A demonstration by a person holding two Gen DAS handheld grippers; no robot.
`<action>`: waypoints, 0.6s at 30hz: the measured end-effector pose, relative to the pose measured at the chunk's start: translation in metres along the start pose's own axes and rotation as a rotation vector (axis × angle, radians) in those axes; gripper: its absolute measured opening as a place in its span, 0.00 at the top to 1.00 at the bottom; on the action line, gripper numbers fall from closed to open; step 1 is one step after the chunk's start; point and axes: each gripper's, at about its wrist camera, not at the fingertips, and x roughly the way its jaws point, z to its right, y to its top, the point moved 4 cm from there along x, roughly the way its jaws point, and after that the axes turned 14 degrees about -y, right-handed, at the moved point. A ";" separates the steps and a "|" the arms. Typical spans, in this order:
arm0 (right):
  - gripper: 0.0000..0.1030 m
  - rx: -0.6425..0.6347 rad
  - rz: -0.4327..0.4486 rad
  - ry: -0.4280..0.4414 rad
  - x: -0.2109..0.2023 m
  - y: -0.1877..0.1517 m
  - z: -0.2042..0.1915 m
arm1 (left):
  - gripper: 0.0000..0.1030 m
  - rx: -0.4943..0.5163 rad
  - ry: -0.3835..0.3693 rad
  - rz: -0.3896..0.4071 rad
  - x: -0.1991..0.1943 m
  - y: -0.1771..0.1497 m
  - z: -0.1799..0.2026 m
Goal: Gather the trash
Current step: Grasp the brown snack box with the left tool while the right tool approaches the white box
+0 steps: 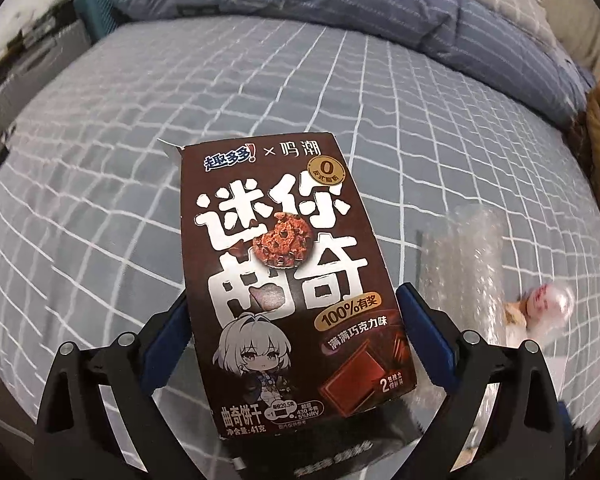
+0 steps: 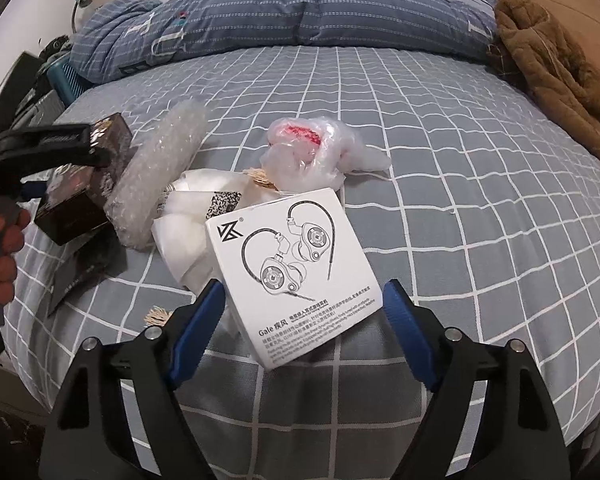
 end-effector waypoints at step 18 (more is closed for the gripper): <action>0.29 0.043 -0.006 -0.007 -0.037 -0.013 -0.001 | 0.08 0.119 -0.110 0.004 -0.042 -0.020 0.004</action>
